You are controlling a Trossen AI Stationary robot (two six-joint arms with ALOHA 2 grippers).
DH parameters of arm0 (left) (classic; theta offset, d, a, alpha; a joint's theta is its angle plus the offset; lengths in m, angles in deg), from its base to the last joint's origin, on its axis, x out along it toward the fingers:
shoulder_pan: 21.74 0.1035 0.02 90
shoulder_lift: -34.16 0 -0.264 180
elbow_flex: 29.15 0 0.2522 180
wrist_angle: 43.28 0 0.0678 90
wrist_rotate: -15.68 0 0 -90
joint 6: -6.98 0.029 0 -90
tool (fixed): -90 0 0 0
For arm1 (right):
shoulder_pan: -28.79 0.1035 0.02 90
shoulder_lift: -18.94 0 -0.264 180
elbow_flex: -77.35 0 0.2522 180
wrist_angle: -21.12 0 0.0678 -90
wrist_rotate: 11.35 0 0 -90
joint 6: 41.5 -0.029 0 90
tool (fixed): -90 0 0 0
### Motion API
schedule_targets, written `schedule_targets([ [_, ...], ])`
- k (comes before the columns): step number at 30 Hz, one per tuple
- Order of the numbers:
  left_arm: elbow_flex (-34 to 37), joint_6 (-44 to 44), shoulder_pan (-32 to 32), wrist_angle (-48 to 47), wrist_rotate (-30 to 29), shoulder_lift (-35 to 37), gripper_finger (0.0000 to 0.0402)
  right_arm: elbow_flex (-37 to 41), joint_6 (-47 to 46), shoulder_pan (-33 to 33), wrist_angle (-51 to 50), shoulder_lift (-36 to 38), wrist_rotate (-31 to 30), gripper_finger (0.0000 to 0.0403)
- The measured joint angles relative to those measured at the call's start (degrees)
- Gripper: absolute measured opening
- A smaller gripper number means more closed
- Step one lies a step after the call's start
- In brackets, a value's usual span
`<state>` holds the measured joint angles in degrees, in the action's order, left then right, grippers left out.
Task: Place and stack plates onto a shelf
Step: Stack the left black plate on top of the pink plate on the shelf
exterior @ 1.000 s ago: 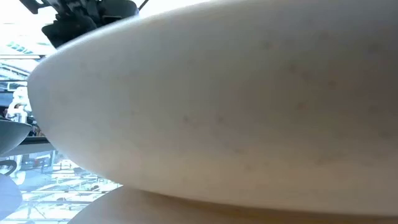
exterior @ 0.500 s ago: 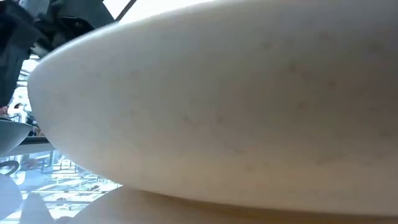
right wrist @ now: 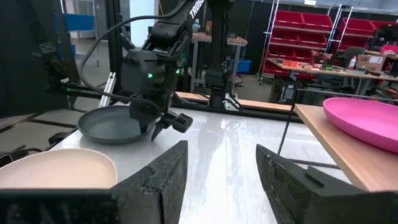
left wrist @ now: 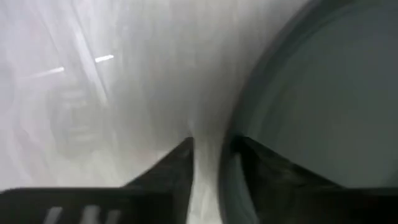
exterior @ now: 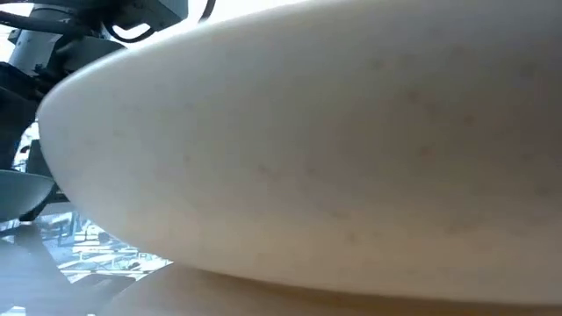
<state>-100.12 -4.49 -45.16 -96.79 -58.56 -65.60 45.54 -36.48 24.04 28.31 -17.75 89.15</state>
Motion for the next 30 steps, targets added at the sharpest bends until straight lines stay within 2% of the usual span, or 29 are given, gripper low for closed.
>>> schedule_targets([
  [5,0.0,0.9,2.5,-1.8,0.7,1.5,0.0027,0.0,0.0,0.0,0.0,0.0,0.0,0.0171],
  [6,0.0,0.7,3.1,-2.5,1.2,2.1,0.0017,0.0,0.0,0.0,0.0,0.0,0.0,0.0171],
  [9,-0.1,-0.9,4.8,-5.5,0.9,4.5,0.0012,0.0,0.0,0.0,-0.1,0.0,0.0,0.0171],
  [12,-0.2,-1.2,6.9,-8.9,-1.9,8.4,0.0012,0.0,-0.2,0.0,-0.2,0.0,0.0,0.0171],
  [19,-5.0,1.2,12.8,-16.9,-13.7,22.2,0.0011,1.5,0.1,0.0,1.0,0.0,-2.0,0.0171],
  [25,-11.4,6.1,19.9,-15.8,-21.6,31.0,0.0011,2.0,0.3,0.0,1.5,0.0,-4.5,0.0171],
  [30,-14.9,13.8,28.0,-7.9,-24.5,33.1,0.0011,2.0,0.6,0.0,3.0,0.0,-4.5,0.0171],
])
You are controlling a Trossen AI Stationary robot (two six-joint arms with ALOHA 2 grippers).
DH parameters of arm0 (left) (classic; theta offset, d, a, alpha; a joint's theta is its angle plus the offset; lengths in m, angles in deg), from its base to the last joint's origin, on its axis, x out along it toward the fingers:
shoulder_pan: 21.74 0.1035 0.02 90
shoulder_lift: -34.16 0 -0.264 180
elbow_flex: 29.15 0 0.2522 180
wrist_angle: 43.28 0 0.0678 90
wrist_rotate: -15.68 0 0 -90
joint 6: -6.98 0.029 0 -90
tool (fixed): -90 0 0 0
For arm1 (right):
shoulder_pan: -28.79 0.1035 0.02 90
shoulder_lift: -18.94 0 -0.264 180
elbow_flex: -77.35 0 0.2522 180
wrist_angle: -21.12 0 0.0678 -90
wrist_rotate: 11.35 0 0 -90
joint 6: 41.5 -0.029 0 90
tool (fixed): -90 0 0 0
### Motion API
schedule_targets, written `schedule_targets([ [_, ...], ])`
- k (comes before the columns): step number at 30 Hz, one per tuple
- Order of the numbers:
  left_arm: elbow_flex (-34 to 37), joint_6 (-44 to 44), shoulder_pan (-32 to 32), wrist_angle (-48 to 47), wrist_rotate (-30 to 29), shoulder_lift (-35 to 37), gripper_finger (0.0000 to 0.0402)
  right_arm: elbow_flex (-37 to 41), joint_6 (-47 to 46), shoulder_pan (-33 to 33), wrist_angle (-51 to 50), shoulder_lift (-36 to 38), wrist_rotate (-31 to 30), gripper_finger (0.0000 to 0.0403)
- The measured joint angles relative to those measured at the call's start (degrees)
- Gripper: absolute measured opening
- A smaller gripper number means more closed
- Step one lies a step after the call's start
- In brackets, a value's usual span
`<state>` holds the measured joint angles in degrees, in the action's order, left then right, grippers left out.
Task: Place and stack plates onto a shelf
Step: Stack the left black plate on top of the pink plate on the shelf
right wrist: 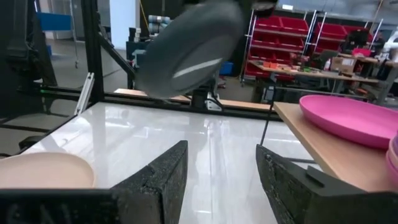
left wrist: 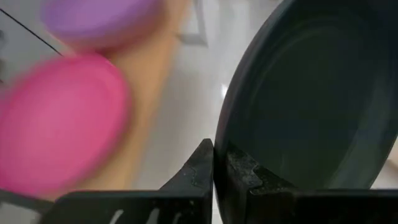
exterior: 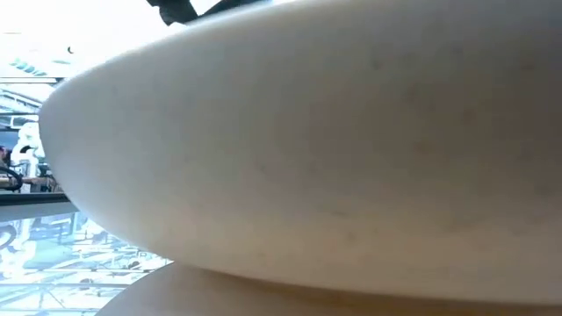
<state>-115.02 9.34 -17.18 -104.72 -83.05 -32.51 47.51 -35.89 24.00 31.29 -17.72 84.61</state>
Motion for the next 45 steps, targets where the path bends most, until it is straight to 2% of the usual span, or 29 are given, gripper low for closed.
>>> schedule_targets([
  [5,-1.8,4.5,9.5,9.4,0.3,-0.5,0.0011,0.0,0.0,0.0,0.1,0.0,0.0,0.0171],
  [11,-5.8,4.5,22.4,15.1,6.1,-2.8,0.0011,0.0,0.2,0.0,0.0,0.0,0.0,0.0171],
  [14,-8.2,2.9,28.8,15.1,8.9,-5.8,0.0011,0.0,0.2,0.0,-0.1,0.0,0.0,0.0171],
  [17,-10.5,-0.3,34.6,13.8,15.4,-10.2,0.0011,0.0,-0.3,0.0,-0.2,0.0,0.0,0.0171],
  [20,-13.9,-2.9,39.4,10.5,21.4,-15.3,0.0011,0.0,-0.4,0.0,-0.2,0.0,0.0,0.0171],
  [22,-16.3,-3.1,41.8,7.0,22.7,-18.6,0.0011,0.0,-0.8,0.0,-0.2,0.0,0.0,0.0171],
  [26,-19.6,-3.0,45.3,0.9,22.6,-23.7,0.0011,0.0,-0.9,0.0,-0.3,0.0,0.0,0.0171],
  [30,-20.0,-2.7,47.3,-1.6,22.7,-26.1,0.0013,0.0,-0.6,0.0,-0.9,0.0,0.0,0.0171],
  [35,-20.0,-2.6,48.0,-1.8,22.8,-26.8,0.0035,0.0,-0.6,0.0,-1.9,0.0,0.0,0.0171],
  [45,-20.1,-1.3,47.8,-1.8,22.8,-26.8,0.0044,0.0,-0.7,0.0,-2.1,0.0,0.0,0.0171],
])
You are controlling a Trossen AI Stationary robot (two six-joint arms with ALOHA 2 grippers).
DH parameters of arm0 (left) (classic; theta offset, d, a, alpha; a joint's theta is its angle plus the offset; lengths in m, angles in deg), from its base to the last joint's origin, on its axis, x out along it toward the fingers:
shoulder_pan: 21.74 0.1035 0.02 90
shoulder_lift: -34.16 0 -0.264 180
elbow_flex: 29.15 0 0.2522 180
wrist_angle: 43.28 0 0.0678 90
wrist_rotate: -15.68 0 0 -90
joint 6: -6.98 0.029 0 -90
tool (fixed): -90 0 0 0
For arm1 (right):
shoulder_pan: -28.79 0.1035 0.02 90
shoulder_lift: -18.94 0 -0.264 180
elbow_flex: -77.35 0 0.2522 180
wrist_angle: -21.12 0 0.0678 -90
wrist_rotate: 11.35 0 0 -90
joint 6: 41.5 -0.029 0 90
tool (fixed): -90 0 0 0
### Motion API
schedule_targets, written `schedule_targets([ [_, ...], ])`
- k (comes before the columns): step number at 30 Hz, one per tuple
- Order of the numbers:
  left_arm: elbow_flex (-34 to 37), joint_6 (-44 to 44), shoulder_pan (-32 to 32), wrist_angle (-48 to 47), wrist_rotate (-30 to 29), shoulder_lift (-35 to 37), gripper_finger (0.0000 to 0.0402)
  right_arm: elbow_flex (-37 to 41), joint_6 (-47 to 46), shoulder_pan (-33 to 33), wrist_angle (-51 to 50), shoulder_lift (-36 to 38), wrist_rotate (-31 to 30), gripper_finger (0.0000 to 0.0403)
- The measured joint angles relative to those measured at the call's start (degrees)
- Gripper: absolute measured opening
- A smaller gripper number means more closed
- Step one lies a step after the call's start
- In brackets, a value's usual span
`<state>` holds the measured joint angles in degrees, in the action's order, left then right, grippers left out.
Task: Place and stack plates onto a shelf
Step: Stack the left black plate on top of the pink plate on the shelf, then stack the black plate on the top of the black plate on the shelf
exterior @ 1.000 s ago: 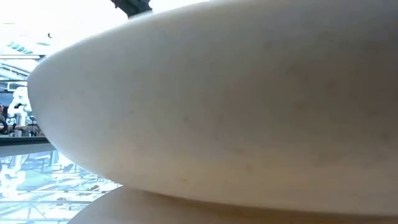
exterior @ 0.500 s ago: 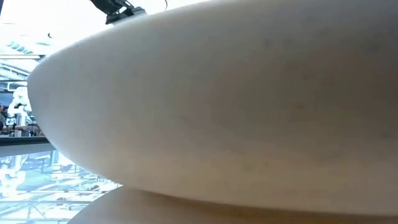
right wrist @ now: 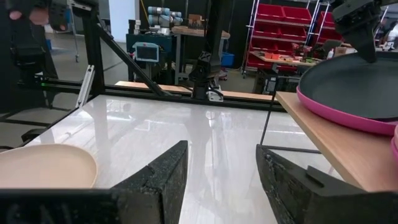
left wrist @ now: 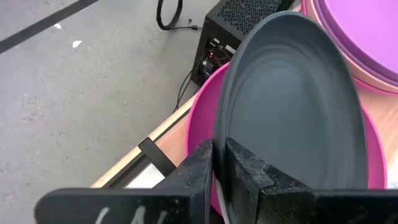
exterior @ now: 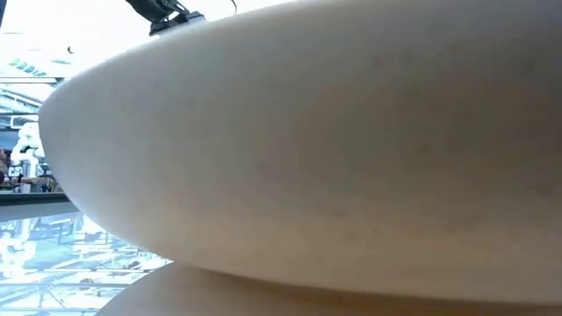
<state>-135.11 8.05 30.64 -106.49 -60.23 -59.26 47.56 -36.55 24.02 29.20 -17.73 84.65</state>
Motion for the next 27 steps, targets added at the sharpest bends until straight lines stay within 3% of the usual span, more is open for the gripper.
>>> schedule_targets([
  [11,0.0,0.7,-0.4,0.0,0.5,0.0,0.0125,0.0,0.0,0.0,0.0,0.0,0.0,0.0171],
  [16,0.0,1.5,-0.8,0.5,2.7,1.8,0.0128,0.0,0.0,0.0,0.0,0.0,0.0,0.0171],
  [22,0.0,3.1,-2.5,6.2,9.8,6.8,0.0129,0.0,-0.1,0.0,-0.3,0.0,0.1,0.0171],
  [27,1.0,3.4,-7.3,7.6,10.0,12.2,0.0129,0.0,-3.3,0.0,-1.3,0.0,0.2,0.0171],
])
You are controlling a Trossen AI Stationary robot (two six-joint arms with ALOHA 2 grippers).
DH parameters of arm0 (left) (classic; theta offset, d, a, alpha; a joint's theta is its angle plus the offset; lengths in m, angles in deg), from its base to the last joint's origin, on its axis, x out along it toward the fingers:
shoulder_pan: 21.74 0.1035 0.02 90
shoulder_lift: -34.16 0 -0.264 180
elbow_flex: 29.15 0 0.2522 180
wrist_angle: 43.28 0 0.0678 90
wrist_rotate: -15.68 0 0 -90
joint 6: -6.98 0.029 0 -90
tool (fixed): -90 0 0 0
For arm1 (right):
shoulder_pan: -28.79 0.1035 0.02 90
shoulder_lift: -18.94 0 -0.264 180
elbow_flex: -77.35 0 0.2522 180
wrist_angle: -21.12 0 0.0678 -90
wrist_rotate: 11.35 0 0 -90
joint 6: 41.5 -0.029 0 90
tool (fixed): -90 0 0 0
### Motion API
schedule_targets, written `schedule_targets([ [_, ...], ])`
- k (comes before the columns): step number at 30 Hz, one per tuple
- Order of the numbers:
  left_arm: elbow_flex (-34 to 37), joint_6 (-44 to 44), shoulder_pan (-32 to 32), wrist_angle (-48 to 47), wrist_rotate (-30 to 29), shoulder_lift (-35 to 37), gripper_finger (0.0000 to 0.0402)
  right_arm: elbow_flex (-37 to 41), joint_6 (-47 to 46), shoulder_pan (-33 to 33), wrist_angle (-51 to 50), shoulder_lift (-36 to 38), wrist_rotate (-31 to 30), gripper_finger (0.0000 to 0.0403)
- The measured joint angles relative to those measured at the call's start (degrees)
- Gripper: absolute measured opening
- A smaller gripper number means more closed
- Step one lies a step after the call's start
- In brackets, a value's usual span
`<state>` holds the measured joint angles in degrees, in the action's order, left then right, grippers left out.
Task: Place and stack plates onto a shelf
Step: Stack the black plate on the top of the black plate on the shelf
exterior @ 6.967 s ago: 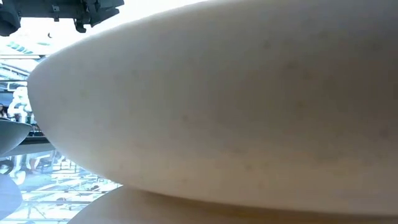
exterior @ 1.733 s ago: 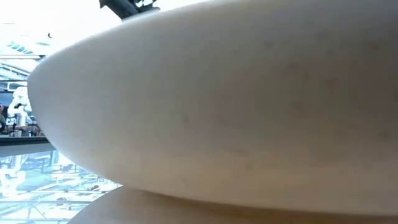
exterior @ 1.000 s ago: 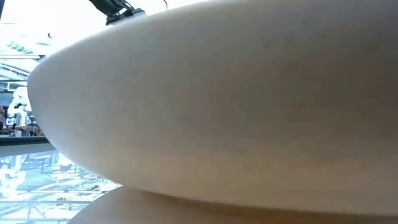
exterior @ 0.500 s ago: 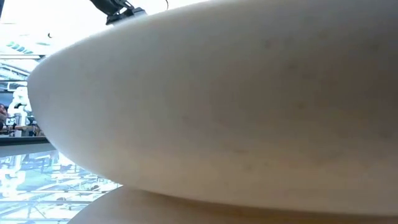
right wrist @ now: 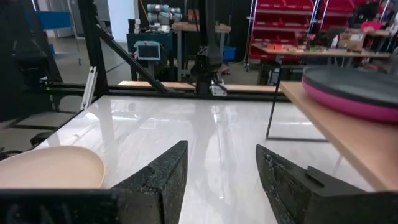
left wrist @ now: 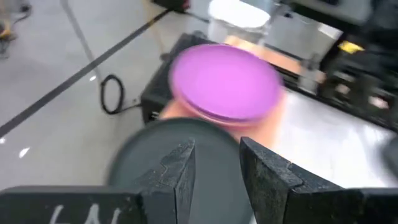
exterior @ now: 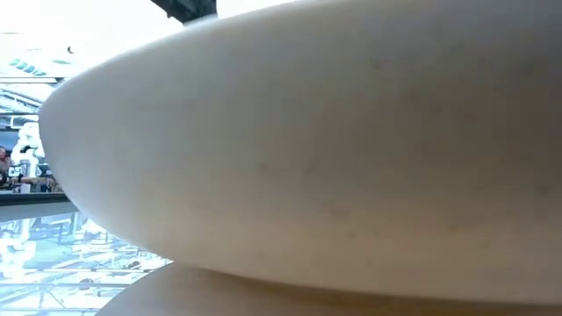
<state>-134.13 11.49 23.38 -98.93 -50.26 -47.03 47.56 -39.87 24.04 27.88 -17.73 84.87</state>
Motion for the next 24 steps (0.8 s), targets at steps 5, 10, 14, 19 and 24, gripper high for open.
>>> schedule_targets([
  [5,10.6,0.2,-7.8,7.5,-2.6,9.2,0.0129,-0.6,-0.7,0.0,-4.8,0.0,0.1,0.0171],
  [10,28.0,-5.2,-15.6,27.2,-8.0,19.3,0.0129,-4.4,-0.6,0.5,-11.7,0.0,0.0,0.0171],
  [14,41.3,-9.3,-21.5,45.8,-11.7,25.0,0.0129,-7.9,0.5,2.4,-15.2,0.0,-0.1,0.0171],
  [19,52.7,-11.1,-26.9,65.2,-13.5,26.8,0.0129,-11.6,1.5,4.5,-18.3,-1.0,-0.5,0.0171],
  [24,58.7,-10.3,-30.1,74.9,-17.1,25.6,0.0129,-17.6,1.7,6.1,-27.3,-5.1,-2.0,0.0171],
])
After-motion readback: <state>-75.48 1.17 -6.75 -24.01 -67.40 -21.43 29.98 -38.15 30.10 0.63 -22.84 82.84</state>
